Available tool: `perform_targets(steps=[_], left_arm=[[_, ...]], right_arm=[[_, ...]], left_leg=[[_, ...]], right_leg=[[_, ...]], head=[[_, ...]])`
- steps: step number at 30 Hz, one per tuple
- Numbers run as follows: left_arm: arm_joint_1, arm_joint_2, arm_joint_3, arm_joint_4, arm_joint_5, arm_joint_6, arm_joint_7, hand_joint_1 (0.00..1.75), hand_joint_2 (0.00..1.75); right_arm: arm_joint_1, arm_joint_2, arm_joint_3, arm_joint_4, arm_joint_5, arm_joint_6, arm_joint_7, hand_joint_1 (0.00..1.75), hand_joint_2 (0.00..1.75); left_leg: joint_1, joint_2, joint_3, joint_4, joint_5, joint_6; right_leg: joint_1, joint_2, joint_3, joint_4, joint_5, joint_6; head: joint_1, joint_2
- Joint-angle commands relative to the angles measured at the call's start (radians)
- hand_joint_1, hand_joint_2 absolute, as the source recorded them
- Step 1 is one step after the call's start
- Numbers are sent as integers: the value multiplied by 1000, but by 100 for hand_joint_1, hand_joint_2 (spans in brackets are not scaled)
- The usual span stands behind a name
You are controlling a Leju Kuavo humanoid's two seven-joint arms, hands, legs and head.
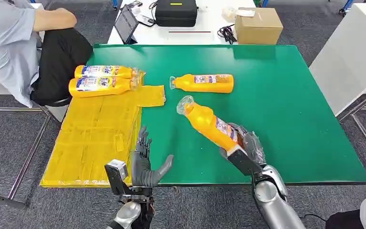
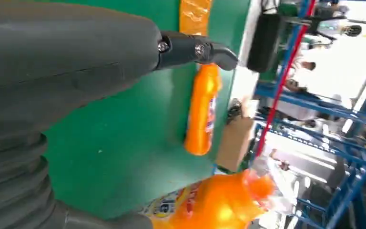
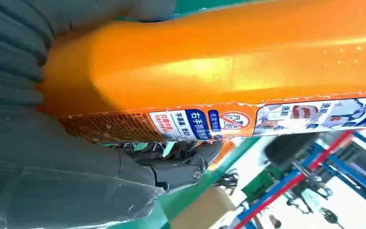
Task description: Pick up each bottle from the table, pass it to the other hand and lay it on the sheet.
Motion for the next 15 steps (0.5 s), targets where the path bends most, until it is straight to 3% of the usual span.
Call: perform_targets(steps=[1, 9, 15], left_arm=[[-9, 63, -22, 50, 23, -149, -17, 0, 175], [-12, 61, -22, 56, 23, -161, -17, 0, 175], [-42, 64, -27, 51, -75, -262, -20, 0, 175]], right_arm=[[-57, 36, 50, -31, -51, 88, -13, 166, 175], [-54, 29, 53, -27, -53, 92, -17, 166, 175], [-75, 66, 168, 9, -91, 221, -32, 166, 175]], left_leg=[[1, 4, 3, -1, -1, -2], [1, 4, 4, 0, -2, -2], [1, 5, 3, 0, -1, -2]], right_leg=[[1, 4, 2, 0, 0, -2], [1, 3, 3, 0, -1, -3], [1, 4, 2, 0, 0, -3]], head=[[0, 0], [0, 0], [0, 0]])
